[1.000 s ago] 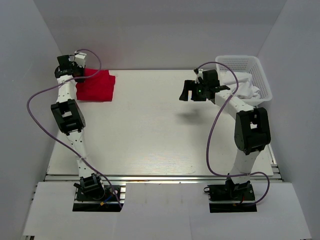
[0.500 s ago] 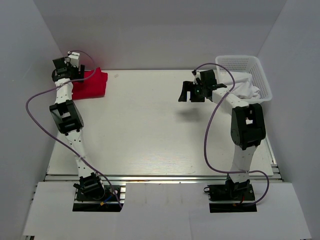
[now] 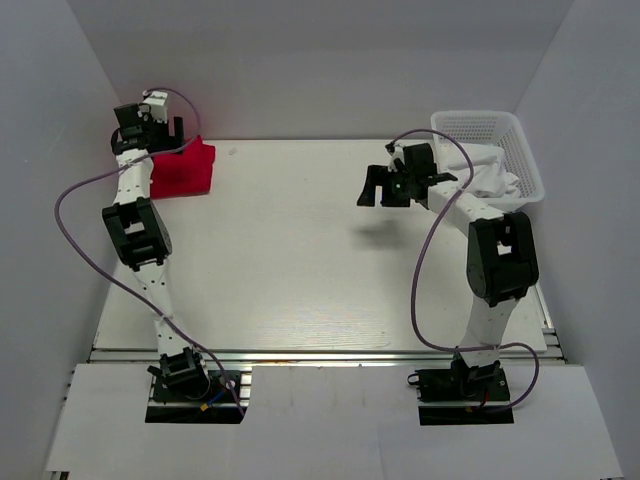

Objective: Fold and stack the t-shirts
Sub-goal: Put the neatly folded tshirt into the corner of the board with the left arm

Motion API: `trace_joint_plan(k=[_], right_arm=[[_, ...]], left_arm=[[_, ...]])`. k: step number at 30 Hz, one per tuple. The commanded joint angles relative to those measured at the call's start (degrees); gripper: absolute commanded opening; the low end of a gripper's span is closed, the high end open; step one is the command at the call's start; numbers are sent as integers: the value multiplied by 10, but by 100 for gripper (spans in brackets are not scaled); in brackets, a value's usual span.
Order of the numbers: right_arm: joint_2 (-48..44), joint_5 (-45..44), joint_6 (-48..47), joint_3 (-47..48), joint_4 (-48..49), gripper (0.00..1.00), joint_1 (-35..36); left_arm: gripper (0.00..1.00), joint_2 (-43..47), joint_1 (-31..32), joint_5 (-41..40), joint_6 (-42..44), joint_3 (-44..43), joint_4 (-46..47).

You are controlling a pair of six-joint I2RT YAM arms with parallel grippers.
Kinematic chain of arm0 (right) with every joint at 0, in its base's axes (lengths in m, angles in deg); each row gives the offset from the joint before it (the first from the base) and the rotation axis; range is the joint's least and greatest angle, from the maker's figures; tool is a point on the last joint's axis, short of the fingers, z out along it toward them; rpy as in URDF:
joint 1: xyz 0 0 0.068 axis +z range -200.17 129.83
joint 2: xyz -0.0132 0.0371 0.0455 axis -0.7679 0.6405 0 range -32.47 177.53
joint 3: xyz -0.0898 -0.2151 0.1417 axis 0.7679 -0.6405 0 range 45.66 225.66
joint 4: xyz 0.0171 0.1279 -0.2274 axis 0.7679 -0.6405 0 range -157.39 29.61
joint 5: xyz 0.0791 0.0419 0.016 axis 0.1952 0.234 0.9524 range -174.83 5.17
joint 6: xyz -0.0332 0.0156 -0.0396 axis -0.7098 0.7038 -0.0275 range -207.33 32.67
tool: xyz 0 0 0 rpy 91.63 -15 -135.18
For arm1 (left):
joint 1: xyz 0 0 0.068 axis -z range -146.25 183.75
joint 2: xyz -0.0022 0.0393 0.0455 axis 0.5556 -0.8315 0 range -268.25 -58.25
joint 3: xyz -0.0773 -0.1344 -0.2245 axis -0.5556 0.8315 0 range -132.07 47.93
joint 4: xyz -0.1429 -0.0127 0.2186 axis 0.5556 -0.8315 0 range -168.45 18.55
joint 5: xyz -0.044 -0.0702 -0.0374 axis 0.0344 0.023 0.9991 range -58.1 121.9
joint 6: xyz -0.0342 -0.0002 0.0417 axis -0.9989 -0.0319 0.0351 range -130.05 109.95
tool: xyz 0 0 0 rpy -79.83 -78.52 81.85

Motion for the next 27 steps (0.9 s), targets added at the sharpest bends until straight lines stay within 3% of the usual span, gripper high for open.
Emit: trace_joint_plan(k=[1, 6, 9, 10, 12, 15, 18, 23, 27], right_arm=[[-63, 13, 6, -29, 51, 90, -3], [-124, 16, 30, -125, 118, 90, -3], [-166, 24, 36, -186, 147, 90, -3], [-177, 29, 36, -217, 155, 90, -2], [-216, 23, 49, -266, 180, 90, -3], [-273, 1, 55, -348, 197, 90, -3], [-350, -8, 47, -413, 222, 90, -3], [-455, -28, 55, -499, 264, 90, -2], [-510, -27, 70, -553, 306, 90, -2]], left_arm=[[99, 102, 42, 24, -47, 22, -46], [99, 208, 115, -40, -140, 140, -46], [99, 328, 170, -78, -199, 296, 9], [99, 364, 187, -86, -211, 403, 36], [99, 470, 222, -114, -241, 503, 101], [99, 561, 281, -120, -290, 702, 155], [99, 656, 338, -130, -320, 807, 154], [99, 793, 397, -221, -350, 895, 84], [99, 846, 412, -244, -357, 928, 84]])
